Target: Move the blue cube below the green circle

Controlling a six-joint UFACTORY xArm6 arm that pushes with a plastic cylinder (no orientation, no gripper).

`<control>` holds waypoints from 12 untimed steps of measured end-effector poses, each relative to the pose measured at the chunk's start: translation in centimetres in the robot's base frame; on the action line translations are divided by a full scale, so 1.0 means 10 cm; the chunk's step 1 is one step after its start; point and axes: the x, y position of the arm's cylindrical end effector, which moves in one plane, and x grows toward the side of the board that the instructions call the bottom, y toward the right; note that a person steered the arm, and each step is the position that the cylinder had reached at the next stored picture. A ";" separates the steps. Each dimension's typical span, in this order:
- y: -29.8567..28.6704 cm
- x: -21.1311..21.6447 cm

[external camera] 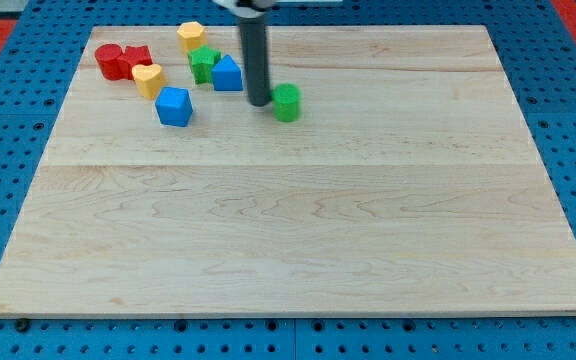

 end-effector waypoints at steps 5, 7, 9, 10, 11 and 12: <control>-1.03 -0.23; -1.45 0.05; -1.84 0.30; -1.99 0.35; -1.67 0.34; -1.63 0.39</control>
